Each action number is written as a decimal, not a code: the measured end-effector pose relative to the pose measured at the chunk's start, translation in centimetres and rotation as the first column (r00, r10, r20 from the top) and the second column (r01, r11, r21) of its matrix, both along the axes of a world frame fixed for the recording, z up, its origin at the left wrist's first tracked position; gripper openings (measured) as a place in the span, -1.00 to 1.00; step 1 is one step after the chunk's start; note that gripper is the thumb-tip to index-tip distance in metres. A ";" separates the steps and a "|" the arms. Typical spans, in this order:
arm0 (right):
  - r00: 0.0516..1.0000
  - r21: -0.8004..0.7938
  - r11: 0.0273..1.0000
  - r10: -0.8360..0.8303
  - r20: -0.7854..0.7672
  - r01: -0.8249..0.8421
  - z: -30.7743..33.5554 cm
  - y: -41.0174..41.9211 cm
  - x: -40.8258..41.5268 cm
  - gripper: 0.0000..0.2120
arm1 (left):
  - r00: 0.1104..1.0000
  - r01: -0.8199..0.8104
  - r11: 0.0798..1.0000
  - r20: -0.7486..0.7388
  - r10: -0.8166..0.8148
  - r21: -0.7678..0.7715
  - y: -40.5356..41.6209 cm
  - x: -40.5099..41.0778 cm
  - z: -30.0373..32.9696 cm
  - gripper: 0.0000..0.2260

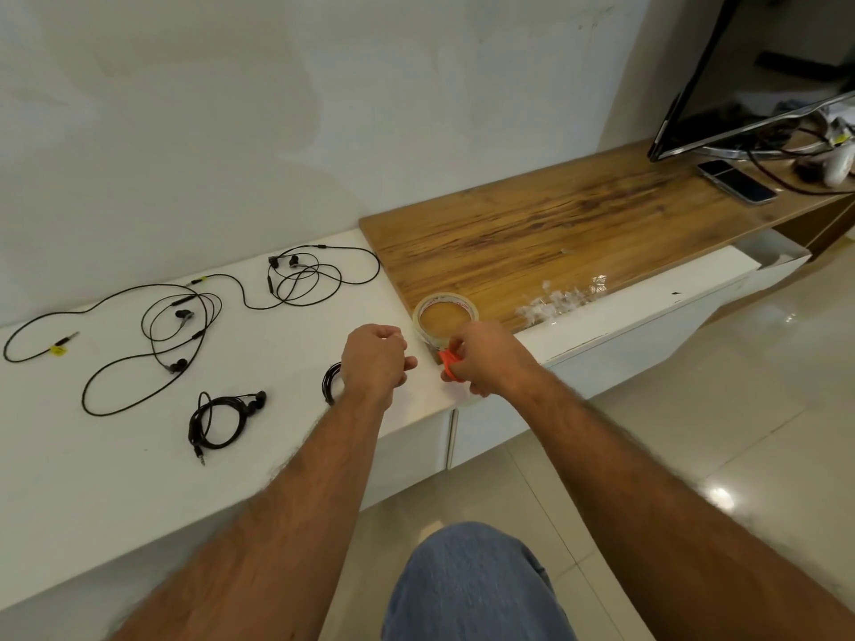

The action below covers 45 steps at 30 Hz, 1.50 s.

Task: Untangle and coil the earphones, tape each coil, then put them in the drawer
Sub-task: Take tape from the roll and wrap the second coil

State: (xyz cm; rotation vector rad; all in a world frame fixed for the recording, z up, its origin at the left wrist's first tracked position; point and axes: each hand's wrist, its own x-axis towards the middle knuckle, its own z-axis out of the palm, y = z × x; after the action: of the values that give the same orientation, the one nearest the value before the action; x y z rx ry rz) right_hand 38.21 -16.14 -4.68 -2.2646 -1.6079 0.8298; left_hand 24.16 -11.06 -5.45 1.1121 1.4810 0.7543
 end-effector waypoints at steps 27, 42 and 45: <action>0.743 -0.163 0.901 0.425 0.517 -0.402 2.8 5.8 3.7 -0.79 | 0.573 0.602 0.781 -0.771 -0.276 0.168 -0.6 2.6 -0.1 -0.55; 0.994 0.221 0.971 -0.075 -0.082 0.092 2.0 4.1 4.1 -0.69 | 0.908 0.391 0.918 -0.193 -0.371 0.074 1.0 2.3 1.9 -0.60; 0.934 0.205 0.975 -0.010 -0.356 0.088 2.4 3.6 2.3 -0.53 | 0.925 0.361 0.928 -0.163 -0.343 0.094 1.1 1.5 2.1 -0.68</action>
State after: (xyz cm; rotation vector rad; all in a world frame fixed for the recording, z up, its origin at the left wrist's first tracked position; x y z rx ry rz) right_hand 40.55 -12.51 -2.25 -1.8690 -1.3953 0.9340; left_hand 25.62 -9.97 -3.33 1.5057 1.3119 0.5245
